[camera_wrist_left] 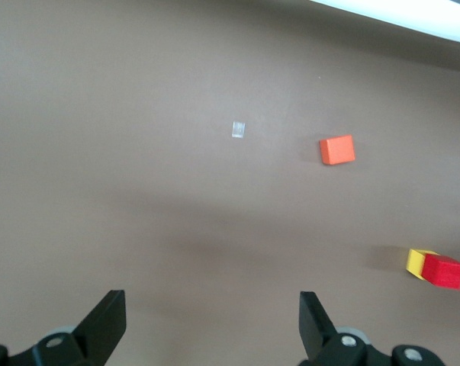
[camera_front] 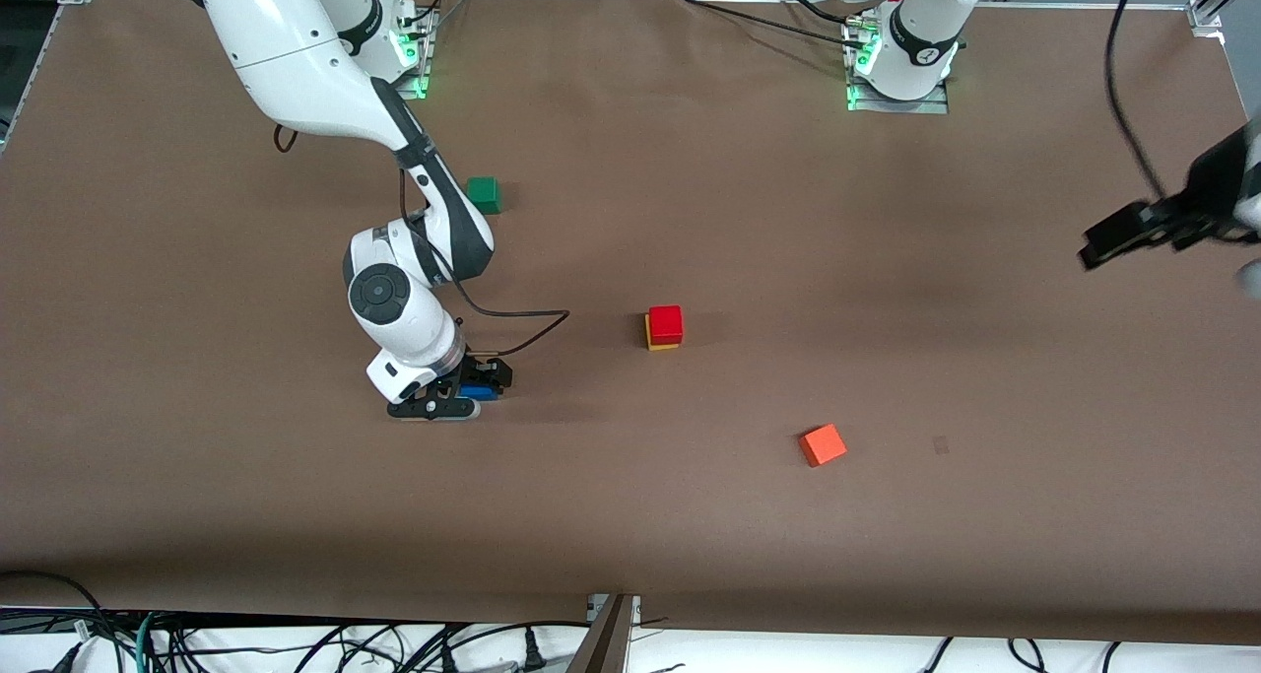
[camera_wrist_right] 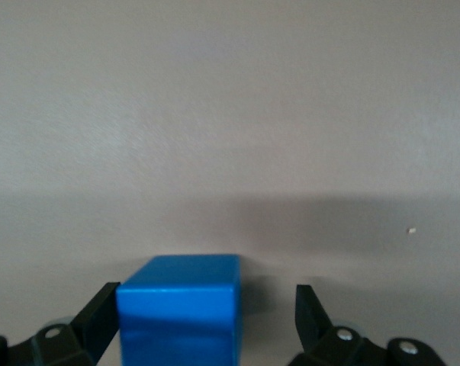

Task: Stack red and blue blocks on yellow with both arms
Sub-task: 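Carry the blue cube with the right gripper over the red cube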

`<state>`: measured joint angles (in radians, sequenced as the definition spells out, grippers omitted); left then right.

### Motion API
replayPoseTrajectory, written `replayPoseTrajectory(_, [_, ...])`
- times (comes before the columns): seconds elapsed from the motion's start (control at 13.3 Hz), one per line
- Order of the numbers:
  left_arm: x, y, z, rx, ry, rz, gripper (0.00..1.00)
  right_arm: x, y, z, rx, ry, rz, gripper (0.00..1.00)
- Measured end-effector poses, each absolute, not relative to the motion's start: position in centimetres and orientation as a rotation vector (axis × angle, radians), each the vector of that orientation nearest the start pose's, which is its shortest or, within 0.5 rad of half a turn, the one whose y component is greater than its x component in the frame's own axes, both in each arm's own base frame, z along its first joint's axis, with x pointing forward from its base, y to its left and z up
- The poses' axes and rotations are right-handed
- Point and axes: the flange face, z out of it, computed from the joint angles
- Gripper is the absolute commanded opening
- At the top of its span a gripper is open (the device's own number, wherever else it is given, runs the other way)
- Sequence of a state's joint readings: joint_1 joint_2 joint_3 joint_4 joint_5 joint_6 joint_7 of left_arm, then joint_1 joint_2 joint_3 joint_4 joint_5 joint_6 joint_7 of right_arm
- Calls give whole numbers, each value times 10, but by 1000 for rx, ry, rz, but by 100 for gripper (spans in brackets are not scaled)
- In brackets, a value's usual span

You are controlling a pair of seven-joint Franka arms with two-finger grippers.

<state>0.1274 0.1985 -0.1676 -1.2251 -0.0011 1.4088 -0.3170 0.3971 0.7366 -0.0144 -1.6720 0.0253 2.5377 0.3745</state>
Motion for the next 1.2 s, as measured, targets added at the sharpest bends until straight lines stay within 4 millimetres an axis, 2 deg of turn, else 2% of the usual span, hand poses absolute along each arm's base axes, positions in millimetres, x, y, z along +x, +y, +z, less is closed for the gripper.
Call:
replayPoseTrajectory(0.15, [587,15,663,-3169,-445,50,100,641,259,185,-3083,49,-175,52])
replayPoseTrajectory(0.3, [580,29,658,-3173,-384,95,100,641,259,185,-3082,56,-178,14])
replayPoseTrajectory(0.38, [577,31,651,-3171,-367,124,100,641,259,186,-3081,56,-181,11])
replayPoseTrajectory(0.53, [577,29,633,-3168,-346,190,100,644,260,195,-3073,57,-203,11])
replayPoseTrajectory(0.68, [581,27,615,-3164,-340,243,100,650,263,212,-3066,56,-220,11])
replayPoseTrajectory(0.83, [582,29,611,-3163,-343,255,100,658,273,237,-3070,43,-195,11])
replayPoseTrajectory(0.9, [582,30,612,-3162,-346,254,100,661,284,255,-3077,26,-166,11])
replayPoseTrajectory(1.05, [582,30,612,-3163,-346,253,100,660,319,293,-3089,17,-123,11])
replayPoseTrajectory(1.2, [582,28,612,-3163,-342,253,100,642,369,319,-3104,-37,-130,11])
